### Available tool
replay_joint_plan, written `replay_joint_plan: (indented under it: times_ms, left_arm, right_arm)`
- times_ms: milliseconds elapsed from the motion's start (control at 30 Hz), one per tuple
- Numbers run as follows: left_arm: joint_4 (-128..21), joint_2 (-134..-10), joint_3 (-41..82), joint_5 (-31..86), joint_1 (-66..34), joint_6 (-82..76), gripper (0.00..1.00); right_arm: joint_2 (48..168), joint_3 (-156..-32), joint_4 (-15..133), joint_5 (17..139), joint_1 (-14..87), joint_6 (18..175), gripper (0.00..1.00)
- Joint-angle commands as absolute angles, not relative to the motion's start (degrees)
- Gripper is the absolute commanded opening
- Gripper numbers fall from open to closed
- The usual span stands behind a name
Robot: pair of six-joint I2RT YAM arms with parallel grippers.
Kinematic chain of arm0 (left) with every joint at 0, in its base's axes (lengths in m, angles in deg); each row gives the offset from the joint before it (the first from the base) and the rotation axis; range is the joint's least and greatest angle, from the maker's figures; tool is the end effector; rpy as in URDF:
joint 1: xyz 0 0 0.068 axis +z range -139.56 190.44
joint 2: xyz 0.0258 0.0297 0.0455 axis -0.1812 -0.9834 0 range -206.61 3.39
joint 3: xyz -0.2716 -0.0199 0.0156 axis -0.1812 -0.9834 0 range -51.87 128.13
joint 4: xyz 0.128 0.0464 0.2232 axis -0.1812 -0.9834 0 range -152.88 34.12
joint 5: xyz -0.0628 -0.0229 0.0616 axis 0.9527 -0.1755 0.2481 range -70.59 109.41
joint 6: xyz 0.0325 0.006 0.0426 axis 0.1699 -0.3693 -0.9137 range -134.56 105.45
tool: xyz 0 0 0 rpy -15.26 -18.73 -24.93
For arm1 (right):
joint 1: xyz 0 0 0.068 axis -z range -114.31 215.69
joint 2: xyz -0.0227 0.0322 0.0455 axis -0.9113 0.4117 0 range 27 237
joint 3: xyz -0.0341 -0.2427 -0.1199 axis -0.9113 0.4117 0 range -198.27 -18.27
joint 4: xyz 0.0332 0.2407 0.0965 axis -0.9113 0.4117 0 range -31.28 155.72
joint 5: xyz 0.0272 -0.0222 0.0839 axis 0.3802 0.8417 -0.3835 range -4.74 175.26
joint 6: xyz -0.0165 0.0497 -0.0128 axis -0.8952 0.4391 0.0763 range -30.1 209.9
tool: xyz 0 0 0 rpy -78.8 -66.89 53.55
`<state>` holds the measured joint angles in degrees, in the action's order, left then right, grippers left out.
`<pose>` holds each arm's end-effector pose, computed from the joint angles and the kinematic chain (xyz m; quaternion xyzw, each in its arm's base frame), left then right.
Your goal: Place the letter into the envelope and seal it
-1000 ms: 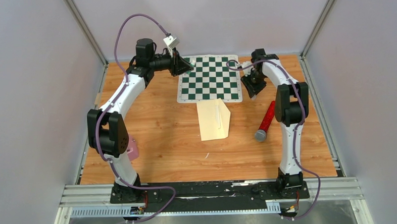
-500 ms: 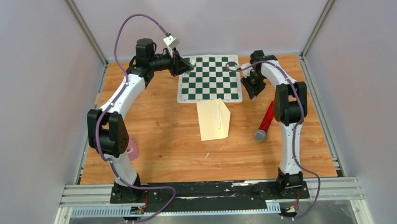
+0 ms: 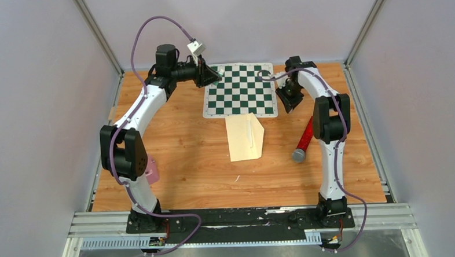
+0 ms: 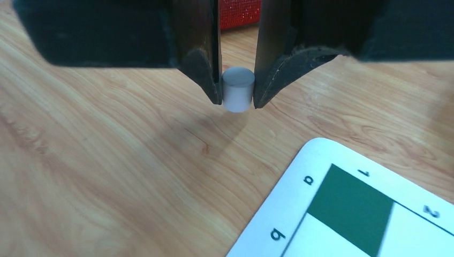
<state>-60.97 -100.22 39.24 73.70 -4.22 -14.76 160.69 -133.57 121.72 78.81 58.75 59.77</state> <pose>0.4034 -0.1354 0.3470 0.3601 0.6771 -0.4313 0.4752 0.4662 0.0608 0.1759 -0.3205 0.9426 0.0399 0.0847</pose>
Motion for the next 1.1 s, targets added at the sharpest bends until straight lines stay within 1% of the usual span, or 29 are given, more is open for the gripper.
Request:
replay_joint_plan:
  times_ms: [0, 67, 200, 267, 333, 400, 500, 600, 667, 767, 867, 933, 1067]
  left_arm:
    - [-62.25, -97.55, 39.81, 73.89, -4.57, -17.85, 0.00]
    - [-64.94, -97.84, 40.98, 73.84, -4.59, -21.46, 0.00]
    - [-73.34, -98.93, 44.53, 73.83, -4.59, -32.54, 0.00]
    - [-77.93, -99.61, 46.50, 73.84, -4.59, -38.63, 0.00]
    - [-82.59, -100.27, 48.85, 74.33, -4.66, -44.33, 0.00]
    - [-87.93, -100.94, 51.35, 74.84, -4.97, -50.81, 0.00]
    - [-95.56, -100.98, 53.40, 74.28, -6.01, -62.47, 0.00]
    - [-97.55, -99.64, 52.72, 71.30, -7.95, -69.12, 0.00]
    - [-95.01, -97.72, 50.01, 68.22, -9.21, -71.17, 0.00]
    - [-86.09, -94.52, 43.41, 62.83, -11.62, -74.65, 0.00]
    - [-78.04, -91.54, 39.37, 59.30, -12.48, -75.83, 0.00]
    - [-76.37, -91.01, 38.45, 58.24, -12.79, -76.12, 0.00]
    - [-77.70, -91.27, 39.51, 58.22, -12.86, -76.85, 0.00]
  right_arm:
    - [156.03, -140.44, 124.70, 74.17, 58.39, 59.80, 0.00]
    - [153.67, -142.94, 125.55, 66.77, 58.71, 59.65, 0.00]
    - [147.15, -143.64, 126.30, 44.66, 59.19, 56.91, 0.02]
    - [143.19, -141.16, 125.46, 33.25, 59.18, 53.14, 0.03]
    - [139.12, -135.72, 120.41, 26.15, 59.10, 52.83, 0.03]
    - [135.19, -132.17, 114.70, 21.68, 58.99, 53.02, 0.00]
    - [130.76, -127.85, 105.92, 21.97, 57.70, 50.18, 0.00]
    - [125.78, -121.85, 95.23, 24.50, 55.67, 46.03, 0.00]
    - [122.35, -116.92, 87.34, 27.04, 54.20, 44.13, 0.00]
    - [118.91, -111.55, 79.29, 29.22, 52.01, 39.59, 0.00]
    - [117.27, -108.12, 75.07, 30.86, 50.02, 34.27, 0.00]
    - [117.14, -107.24, 74.25, 31.70, 48.69, 31.07, 0.00]
    - [118.77, -108.33, 74.36, 34.11, 45.90, 28.42, 0.00]
